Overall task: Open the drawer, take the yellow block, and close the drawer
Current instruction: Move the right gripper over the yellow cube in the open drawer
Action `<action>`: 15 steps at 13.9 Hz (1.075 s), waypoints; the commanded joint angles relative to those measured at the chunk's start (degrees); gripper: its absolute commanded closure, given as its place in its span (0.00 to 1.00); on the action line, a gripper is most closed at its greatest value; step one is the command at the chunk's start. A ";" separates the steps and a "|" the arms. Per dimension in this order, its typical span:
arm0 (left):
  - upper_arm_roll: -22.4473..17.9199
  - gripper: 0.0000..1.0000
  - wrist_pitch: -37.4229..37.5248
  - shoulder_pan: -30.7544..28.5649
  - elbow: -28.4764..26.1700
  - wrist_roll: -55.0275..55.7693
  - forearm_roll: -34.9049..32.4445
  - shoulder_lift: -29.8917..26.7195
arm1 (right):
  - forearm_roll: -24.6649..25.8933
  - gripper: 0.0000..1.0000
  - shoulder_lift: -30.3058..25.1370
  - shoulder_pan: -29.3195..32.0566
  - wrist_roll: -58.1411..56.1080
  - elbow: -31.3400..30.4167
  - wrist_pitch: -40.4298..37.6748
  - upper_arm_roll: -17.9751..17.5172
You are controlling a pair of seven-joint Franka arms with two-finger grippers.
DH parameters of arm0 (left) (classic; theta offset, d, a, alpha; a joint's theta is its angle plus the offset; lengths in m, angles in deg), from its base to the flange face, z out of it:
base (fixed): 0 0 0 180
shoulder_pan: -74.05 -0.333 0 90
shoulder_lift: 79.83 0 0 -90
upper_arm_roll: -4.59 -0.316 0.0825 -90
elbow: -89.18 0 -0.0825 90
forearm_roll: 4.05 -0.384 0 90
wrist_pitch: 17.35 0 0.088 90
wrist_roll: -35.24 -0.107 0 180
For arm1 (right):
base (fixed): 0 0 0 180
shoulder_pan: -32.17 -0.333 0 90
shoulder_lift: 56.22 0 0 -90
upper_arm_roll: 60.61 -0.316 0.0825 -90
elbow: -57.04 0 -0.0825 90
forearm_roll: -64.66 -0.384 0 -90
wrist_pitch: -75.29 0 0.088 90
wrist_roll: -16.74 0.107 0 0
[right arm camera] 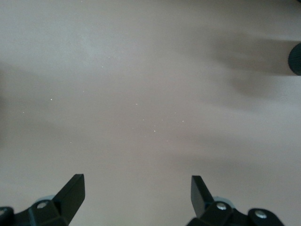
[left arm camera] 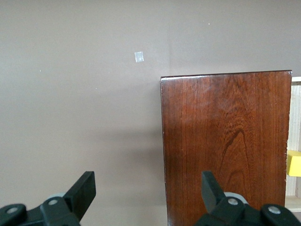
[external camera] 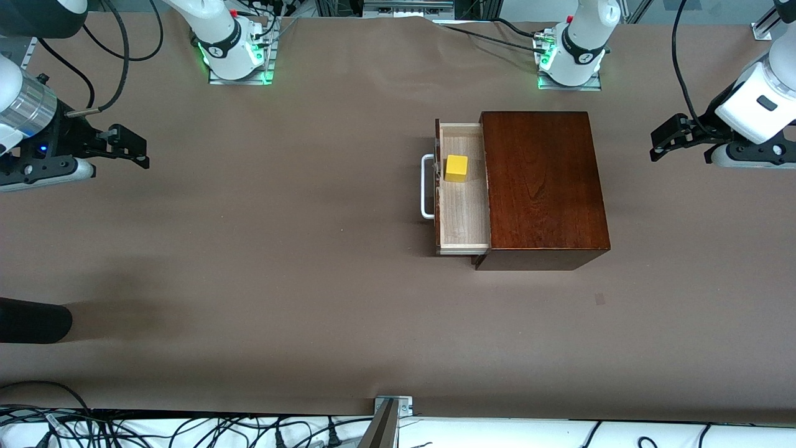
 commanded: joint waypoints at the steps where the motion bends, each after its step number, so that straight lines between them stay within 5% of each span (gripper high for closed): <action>1: -0.31 0.00 0.30 0.13 -0.45 -0.97 1.29 -0.55 | -0.09 0.00 1.54 -1.55 0.05 0.89 0.33 -0.13; 7: 1.79 0.00 0.38 0.22 0.16 -0.62 1.20 -0.55 | -0.27 0.00 4.01 -5.86 -2.66 0.62 -2.55 -0.91; 13: 1.80 0.00 0.21 0.13 0.52 -0.70 1.20 -0.38 | 0.34 0.00 4.80 -7.61 -7.69 1.85 -1.26 -20.75; 15: 1.80 0.00 0.29 0.13 0.52 -0.70 1.29 -0.38 | 0.52 0.00 7.77 -11.47 -7.69 2.72 4.44 -23.15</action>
